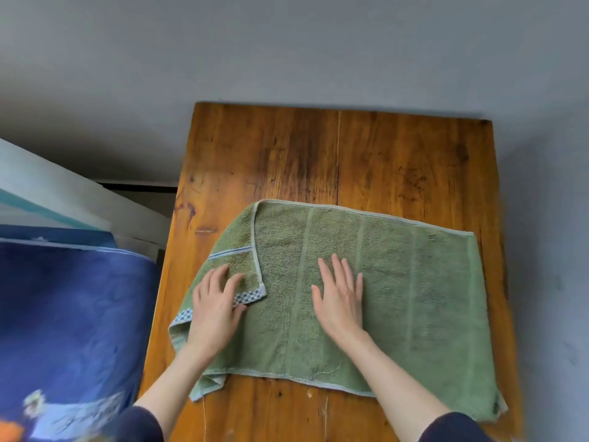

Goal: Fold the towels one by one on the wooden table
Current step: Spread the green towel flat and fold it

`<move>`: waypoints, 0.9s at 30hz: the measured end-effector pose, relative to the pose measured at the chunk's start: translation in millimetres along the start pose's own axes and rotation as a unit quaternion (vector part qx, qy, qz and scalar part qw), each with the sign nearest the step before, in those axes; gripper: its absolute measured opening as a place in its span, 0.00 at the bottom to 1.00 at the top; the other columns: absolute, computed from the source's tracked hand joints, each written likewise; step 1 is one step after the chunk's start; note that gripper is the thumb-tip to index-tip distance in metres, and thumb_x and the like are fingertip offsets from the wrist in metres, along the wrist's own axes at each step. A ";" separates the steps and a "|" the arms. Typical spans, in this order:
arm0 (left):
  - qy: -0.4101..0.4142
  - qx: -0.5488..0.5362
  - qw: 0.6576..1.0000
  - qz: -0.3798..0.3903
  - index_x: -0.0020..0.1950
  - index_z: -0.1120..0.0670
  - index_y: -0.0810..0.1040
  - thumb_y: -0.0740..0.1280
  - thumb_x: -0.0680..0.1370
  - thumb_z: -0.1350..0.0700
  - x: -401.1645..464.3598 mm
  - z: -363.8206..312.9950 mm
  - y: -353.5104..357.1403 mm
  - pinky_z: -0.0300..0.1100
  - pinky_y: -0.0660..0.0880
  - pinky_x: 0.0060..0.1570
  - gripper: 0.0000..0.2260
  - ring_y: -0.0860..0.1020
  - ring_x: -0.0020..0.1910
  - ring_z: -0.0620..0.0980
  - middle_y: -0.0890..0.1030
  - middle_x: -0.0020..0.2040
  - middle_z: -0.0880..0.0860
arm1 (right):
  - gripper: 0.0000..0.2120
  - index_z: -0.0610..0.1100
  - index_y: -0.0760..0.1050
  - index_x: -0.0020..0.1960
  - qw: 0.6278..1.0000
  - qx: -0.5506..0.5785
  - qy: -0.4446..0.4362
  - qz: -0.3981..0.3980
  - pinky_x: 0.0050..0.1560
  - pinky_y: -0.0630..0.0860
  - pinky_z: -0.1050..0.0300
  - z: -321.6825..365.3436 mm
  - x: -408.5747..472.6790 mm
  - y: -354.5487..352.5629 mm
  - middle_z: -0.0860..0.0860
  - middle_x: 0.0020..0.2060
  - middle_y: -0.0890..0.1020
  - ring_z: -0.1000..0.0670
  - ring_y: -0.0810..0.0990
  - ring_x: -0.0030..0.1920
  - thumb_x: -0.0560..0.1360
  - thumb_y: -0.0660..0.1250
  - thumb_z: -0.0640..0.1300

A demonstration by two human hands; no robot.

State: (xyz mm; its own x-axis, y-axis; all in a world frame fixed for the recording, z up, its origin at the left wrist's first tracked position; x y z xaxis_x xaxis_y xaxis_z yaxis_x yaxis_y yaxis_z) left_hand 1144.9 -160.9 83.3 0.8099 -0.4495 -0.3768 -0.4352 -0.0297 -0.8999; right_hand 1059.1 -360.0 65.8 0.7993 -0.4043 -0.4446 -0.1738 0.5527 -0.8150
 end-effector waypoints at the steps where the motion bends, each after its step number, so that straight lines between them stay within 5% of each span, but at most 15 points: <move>1: 0.005 0.008 1.000 -0.007 0.65 0.56 0.74 0.75 0.69 0.58 -1.3 5.0 1.5 0.61 0.65 0.64 0.25 0.67 0.68 0.64 0.69 0.68 0.62 | 0.27 0.52 0.47 0.76 1.000 -0.020 -0.008 -0.003 0.72 0.33 0.45 9.2 2.2 8.3 0.50 0.77 0.45 0.50 0.41 0.76 0.80 0.53 0.53; 5: 0.057 0.017 0.998 -0.038 0.61 0.54 0.78 0.75 0.70 0.55 0.5 15.5 -4.5 0.60 0.68 0.61 0.21 0.72 0.65 0.62 0.73 0.65 0.62 | 0.31 0.53 0.40 0.76 0.996 -0.086 -0.031 -0.020 0.71 0.32 0.38 37.1 15.6 33.2 0.50 0.75 0.38 0.48 0.34 0.74 0.79 0.51 0.58; 9: 0.038 -0.145 0.986 -0.078 0.56 0.58 0.81 0.69 0.75 0.60 6.1 37.5 -24.1 0.44 0.72 0.54 0.10 0.76 0.57 0.56 0.78 0.58 0.57 | 0.30 0.55 0.38 0.75 0.993 -0.111 0.007 -0.044 0.69 0.34 0.32 44.8 24.8 47.0 0.51 0.73 0.35 0.47 0.31 0.73 0.79 0.47 0.60; 12: -0.046 -0.295 0.949 -0.098 0.53 0.58 0.81 0.65 0.78 0.59 26.8 75.3 -43.0 0.36 0.68 0.45 0.08 0.77 0.46 0.49 0.80 0.48 0.52 | 0.29 0.55 0.38 0.75 0.990 -0.117 0.029 -0.070 0.70 0.35 0.32 43.6 25.1 50.9 0.51 0.74 0.37 0.47 0.34 0.74 0.79 0.45 0.61; 17: -0.066 -0.326 0.935 -0.126 0.39 0.49 0.75 0.62 0.79 0.55 78.2 122.9 -82.1 0.28 0.65 0.31 0.09 0.71 0.31 0.36 0.75 0.31 0.42 | 0.29 0.52 0.47 0.76 0.984 -0.136 0.028 -0.112 0.70 0.44 0.31 43.6 23.2 50.2 0.49 0.76 0.49 0.45 0.46 0.76 0.77 0.44 0.60; 20: -0.094 -0.308 0.934 -0.155 0.37 0.51 0.75 0.61 0.78 0.55 109.4 151.3 -98.6 0.36 0.64 0.33 0.10 0.70 0.32 0.41 0.74 0.30 0.43 | 0.29 0.51 0.50 0.76 0.981 -0.146 0.027 -0.127 0.70 0.45 0.31 43.2 23.9 52.0 0.48 0.76 0.51 0.44 0.48 0.76 0.77 0.45 0.59; 23: -0.139 -0.287 0.932 -0.173 0.56 0.55 0.78 0.60 0.79 0.56 126.3 173.1 -99.6 0.40 0.69 0.50 0.11 0.76 0.50 0.51 0.80 0.49 0.50 | 0.28 0.51 0.51 0.75 0.979 -0.140 0.022 -0.144 0.70 0.44 0.32 43.5 24.6 50.3 0.48 0.76 0.53 0.45 0.49 0.76 0.77 0.45 0.59; 25: -0.142 -0.252 0.939 -0.187 0.69 0.58 0.68 0.60 0.79 0.59 123.1 175.0 -94.9 0.45 0.63 0.65 0.18 0.70 0.64 0.56 0.73 0.65 0.57 | 0.28 0.52 0.50 0.75 0.978 -0.146 0.023 -0.145 0.71 0.44 0.33 43.2 24.3 51.3 0.48 0.76 0.52 0.45 0.49 0.76 0.77 0.45 0.59; 27: -0.082 -0.185 0.955 -0.216 0.71 0.60 0.66 0.61 0.78 0.60 110.4 153.9 -90.9 0.50 0.60 0.68 0.20 0.65 0.68 0.59 0.68 0.69 0.61 | 0.28 0.52 0.50 0.75 0.977 -0.147 0.024 -0.151 0.71 0.44 0.33 42.9 24.3 51.3 0.48 0.76 0.52 0.45 0.49 0.76 0.77 0.46 0.59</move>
State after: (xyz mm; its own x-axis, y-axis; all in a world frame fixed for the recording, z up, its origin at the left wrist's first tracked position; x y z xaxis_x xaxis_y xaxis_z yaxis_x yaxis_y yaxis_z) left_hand 1334.3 -70.3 89.6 0.9828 -0.1791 -0.0451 -0.1316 -0.5076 -0.8515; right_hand 1094.3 -310.2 29.2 0.8131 -0.5538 -0.1793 -0.0983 0.1729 -0.9800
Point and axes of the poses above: each hand's wrist, its own x-axis towards the middle knuckle, its own y-axis out of the palm, z = x × y, the point moved 10 cm from there along x, towards the middle knuckle
